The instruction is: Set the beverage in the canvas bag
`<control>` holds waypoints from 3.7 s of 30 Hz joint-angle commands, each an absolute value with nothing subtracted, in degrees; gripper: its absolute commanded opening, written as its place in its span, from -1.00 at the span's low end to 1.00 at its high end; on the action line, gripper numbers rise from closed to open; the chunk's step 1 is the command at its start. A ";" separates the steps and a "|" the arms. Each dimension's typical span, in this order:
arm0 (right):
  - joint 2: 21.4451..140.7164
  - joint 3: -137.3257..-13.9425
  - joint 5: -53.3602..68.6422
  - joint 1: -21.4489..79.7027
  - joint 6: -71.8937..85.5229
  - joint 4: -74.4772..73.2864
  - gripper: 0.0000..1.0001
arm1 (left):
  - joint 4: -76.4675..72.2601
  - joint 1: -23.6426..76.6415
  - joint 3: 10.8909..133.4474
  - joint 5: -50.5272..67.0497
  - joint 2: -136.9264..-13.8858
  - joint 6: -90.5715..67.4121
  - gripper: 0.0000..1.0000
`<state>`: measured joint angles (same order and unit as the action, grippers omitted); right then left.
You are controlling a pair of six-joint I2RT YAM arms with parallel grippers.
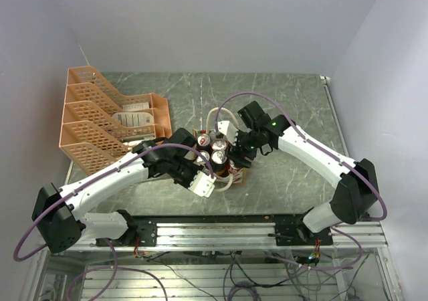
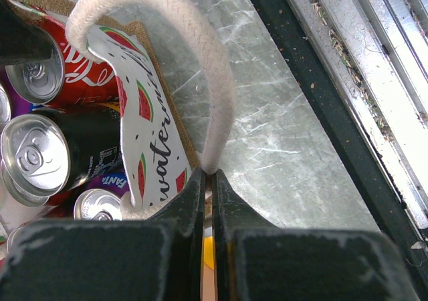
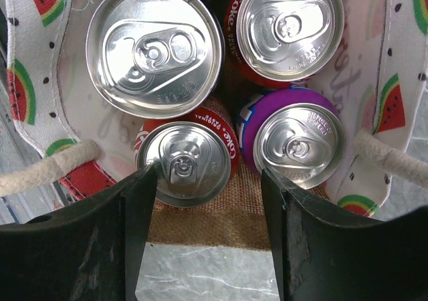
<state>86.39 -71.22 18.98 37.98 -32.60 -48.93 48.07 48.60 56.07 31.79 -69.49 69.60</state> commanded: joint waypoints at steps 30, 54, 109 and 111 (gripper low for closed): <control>70.45 -73.07 21.10 30.85 -32.02 -47.61 0.39 | 49.46 46.16 61.64 40.59 -66.24 63.29 -0.75; 65.66 -65.11 0.58 2.12 -14.70 -31.27 1.00 | 24.17 30.15 60.72 11.72 -54.49 23.91 0.99; 39.59 -48.31 -0.92 -7.12 -13.71 -18.40 1.00 | 13.40 7.38 50.25 -2.08 -38.21 7.25 0.96; 39.85 -48.42 -1.04 -7.12 -13.71 -18.39 1.00 | 13.38 7.38 50.36 -1.70 -38.17 7.29 0.96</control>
